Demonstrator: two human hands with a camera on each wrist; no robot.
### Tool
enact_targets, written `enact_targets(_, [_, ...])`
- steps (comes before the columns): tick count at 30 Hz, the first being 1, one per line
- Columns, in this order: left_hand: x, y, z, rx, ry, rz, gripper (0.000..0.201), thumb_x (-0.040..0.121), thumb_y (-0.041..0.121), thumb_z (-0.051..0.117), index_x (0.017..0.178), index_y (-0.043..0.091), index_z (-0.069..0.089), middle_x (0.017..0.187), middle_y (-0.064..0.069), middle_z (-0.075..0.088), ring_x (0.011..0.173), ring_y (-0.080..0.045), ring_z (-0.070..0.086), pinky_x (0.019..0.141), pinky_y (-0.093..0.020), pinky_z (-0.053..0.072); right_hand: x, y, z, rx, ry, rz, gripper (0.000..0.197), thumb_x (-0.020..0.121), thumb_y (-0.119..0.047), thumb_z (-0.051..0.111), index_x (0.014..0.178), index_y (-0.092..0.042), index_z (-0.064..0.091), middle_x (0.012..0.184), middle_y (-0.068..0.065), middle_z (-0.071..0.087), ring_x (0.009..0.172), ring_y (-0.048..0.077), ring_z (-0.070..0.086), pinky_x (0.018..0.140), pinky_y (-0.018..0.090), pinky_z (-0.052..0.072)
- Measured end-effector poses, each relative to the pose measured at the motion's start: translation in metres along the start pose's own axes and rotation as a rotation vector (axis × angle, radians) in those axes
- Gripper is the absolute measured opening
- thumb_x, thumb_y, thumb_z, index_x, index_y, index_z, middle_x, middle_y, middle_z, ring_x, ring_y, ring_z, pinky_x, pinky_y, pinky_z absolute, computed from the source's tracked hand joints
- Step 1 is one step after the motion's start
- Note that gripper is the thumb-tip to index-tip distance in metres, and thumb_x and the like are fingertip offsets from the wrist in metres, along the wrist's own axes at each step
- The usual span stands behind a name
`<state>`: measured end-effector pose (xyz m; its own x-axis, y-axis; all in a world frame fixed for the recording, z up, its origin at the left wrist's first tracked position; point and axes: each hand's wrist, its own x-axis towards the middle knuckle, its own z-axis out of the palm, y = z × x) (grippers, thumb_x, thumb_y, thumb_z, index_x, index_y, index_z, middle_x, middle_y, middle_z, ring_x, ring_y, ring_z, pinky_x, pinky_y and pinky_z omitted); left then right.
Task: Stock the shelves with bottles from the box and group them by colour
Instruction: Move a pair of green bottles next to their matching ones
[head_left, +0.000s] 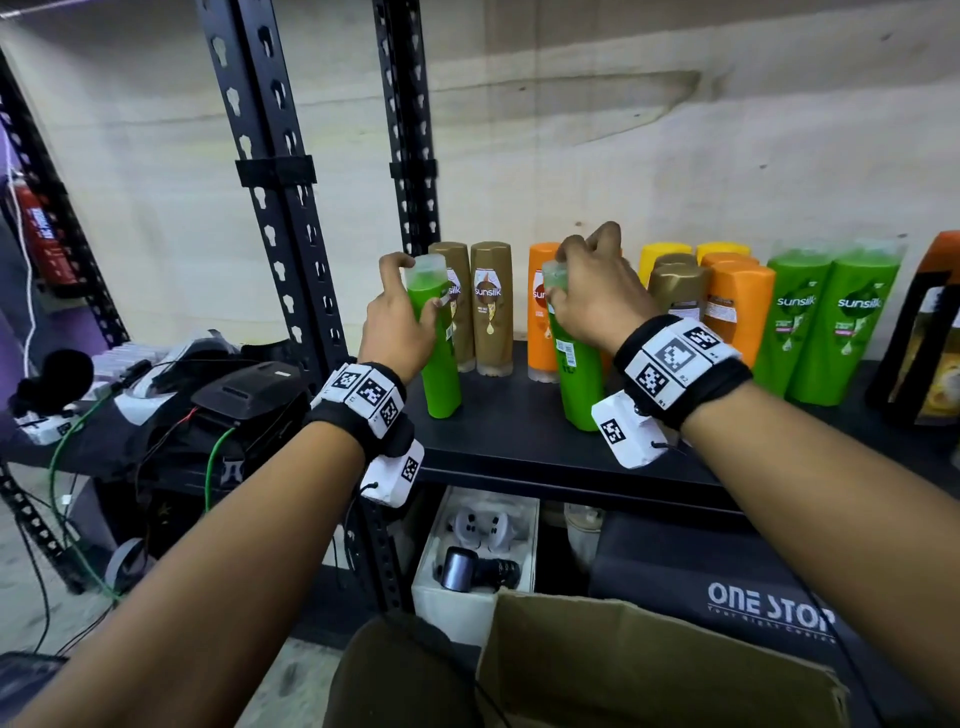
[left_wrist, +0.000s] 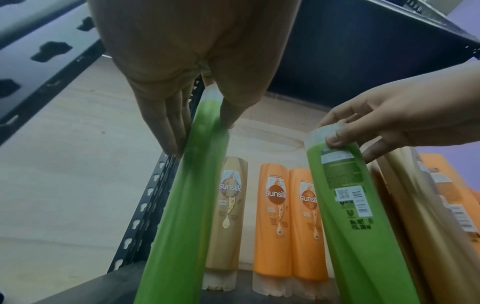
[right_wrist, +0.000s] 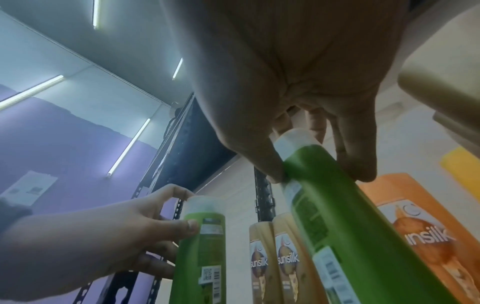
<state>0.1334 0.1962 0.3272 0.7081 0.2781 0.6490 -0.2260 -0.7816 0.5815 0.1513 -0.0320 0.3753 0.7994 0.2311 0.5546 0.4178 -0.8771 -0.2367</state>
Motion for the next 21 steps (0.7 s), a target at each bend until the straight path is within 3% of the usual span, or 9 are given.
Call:
enact_targets(3, [-0.008,-0.001,-0.005,-0.009,0.035,-0.007,0.049,0.098,0.022,0.058,0.138,0.019,0.030,0.073,-0.014,0.066,0.075,-0.037,0.063,0.071,-0.047,0.052,-0.001,0.001,0.005,0.117,0.030,0.004,0.040,0.095,-0.025,0.058,0.132,-0.009,0.050,0.135,0.015,0.034,0.111,0.041,0.058,0.097,0.040,0.047])
enact_targets(7, [-0.017,-0.002,-0.007,-0.056,0.107,-0.026,0.059,0.093,0.032,0.062,0.142,0.022,0.032,0.068,-0.008,0.064,0.071,-0.025,0.061,0.067,-0.037,0.045,-0.004,0.005,0.019,0.316,0.098,0.012,0.058,0.093,-0.037,0.063,0.145,-0.020,0.044,0.135,0.010,0.040,0.124,0.033,0.053,0.106,0.037,0.043])
enact_targets(12, [-0.025,-0.005,0.001,-0.133,0.098,-0.130,0.063,0.092,0.049,0.062,0.143,0.017,0.045,0.112,-0.005,0.057,0.099,-0.018,0.056,0.087,-0.031,0.043,-0.012,0.010,0.048,0.483,0.216,0.004,0.070,0.094,-0.043,0.062,0.153,-0.020,0.034,0.148,0.009,0.048,0.135,0.030,0.046,0.112,0.040,0.039])
enact_targets(15, [-0.030,-0.012,0.012,-0.184,0.054,-0.176,0.043,0.092,0.058,0.057,0.117,0.024,0.060,0.109,-0.001,0.053,0.102,-0.019,0.056,0.089,-0.033,0.044,-0.016,0.014,0.066,0.588,0.235,0.044,0.057,0.092,-0.046,0.064,0.139,-0.020,0.046,0.132,0.003,0.059,0.122,0.023,0.054,0.094,0.027,0.041])
enact_targets(17, [-0.033,-0.019,0.021,-0.230,0.013,-0.191,0.038,0.091,0.063,0.056,0.101,0.026,0.059,0.102,-0.001,0.057,0.099,-0.020,0.059,0.088,-0.037,0.048,-0.020,0.015,0.080,0.687,0.195,0.102,0.046,0.090,-0.048,0.066,0.126,-0.025,0.050,0.117,-0.005,0.064,0.109,0.017,0.060,0.084,0.024,0.040])
enact_targets(19, [-0.037,-0.026,0.030,-0.332,-0.013,-0.228,0.042,0.088,0.065,0.058,0.106,0.027,0.060,0.102,0.002,0.066,0.099,-0.018,0.065,0.088,-0.039,0.053,-0.025,0.016,0.095,0.808,0.155,0.158,0.044,0.088,-0.050,0.068,0.122,-0.031,0.049,0.107,-0.015,0.065,0.098,0.009,0.063,0.082,0.025,0.044])
enact_targets(21, [-0.040,-0.029,0.036,-0.458,-0.016,-0.274,0.050,0.085,0.067,0.061,0.114,0.027,0.063,0.106,0.003,0.072,0.103,-0.019,0.069,0.093,-0.043,0.056,-0.029,0.017,0.109,0.888,0.150,0.186,0.043,0.086,-0.054,0.069,0.121,-0.035,0.050,0.100,-0.024,0.065,0.091,-0.007,0.062,0.079,0.019,0.046])
